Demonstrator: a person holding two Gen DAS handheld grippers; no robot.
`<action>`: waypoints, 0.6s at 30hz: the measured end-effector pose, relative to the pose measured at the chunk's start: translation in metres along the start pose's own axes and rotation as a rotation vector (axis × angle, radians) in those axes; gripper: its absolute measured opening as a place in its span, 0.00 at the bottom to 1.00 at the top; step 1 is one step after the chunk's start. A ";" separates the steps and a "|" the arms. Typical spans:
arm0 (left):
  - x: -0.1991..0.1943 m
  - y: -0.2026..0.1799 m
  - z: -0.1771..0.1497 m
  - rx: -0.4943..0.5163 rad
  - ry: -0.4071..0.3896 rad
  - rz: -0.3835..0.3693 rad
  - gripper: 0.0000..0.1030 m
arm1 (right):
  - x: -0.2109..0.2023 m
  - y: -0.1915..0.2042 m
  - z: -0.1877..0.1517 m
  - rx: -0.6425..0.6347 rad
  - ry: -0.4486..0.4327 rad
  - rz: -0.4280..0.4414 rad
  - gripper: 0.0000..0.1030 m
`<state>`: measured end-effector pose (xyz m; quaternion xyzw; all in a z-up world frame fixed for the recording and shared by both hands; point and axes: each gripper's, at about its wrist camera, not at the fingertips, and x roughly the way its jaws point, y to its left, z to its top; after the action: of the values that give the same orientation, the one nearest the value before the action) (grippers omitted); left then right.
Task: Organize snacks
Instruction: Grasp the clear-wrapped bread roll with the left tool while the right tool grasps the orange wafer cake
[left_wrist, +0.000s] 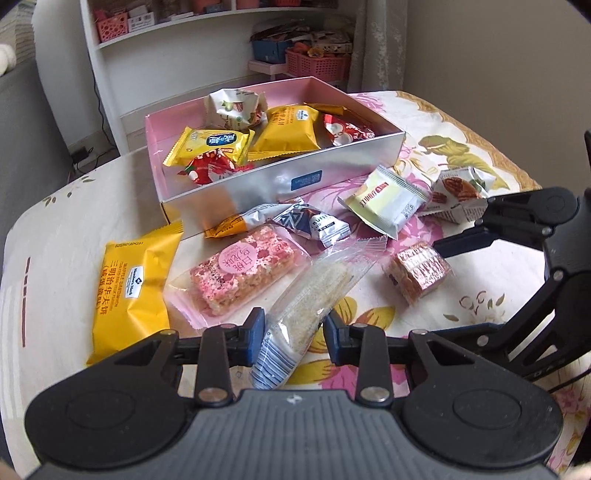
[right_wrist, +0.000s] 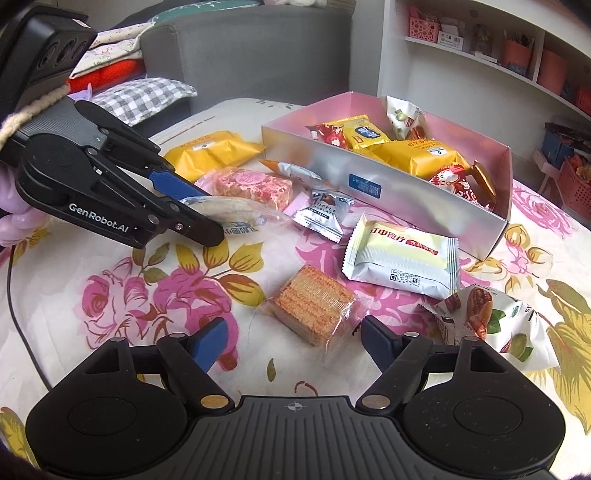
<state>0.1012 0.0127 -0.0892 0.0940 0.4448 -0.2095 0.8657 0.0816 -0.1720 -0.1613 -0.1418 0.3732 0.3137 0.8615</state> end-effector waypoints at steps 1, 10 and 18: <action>0.000 0.001 0.001 -0.011 0.000 0.000 0.30 | 0.001 0.000 0.000 0.000 0.000 -0.008 0.75; 0.001 0.001 0.001 -0.054 -0.002 0.017 0.30 | 0.008 -0.003 0.006 0.038 -0.018 -0.056 0.64; 0.001 0.003 0.002 -0.093 0.010 0.041 0.30 | 0.004 -0.003 0.008 0.040 -0.034 -0.072 0.46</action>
<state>0.1046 0.0144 -0.0883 0.0640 0.4565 -0.1702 0.8710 0.0902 -0.1684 -0.1584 -0.1324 0.3593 0.2773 0.8812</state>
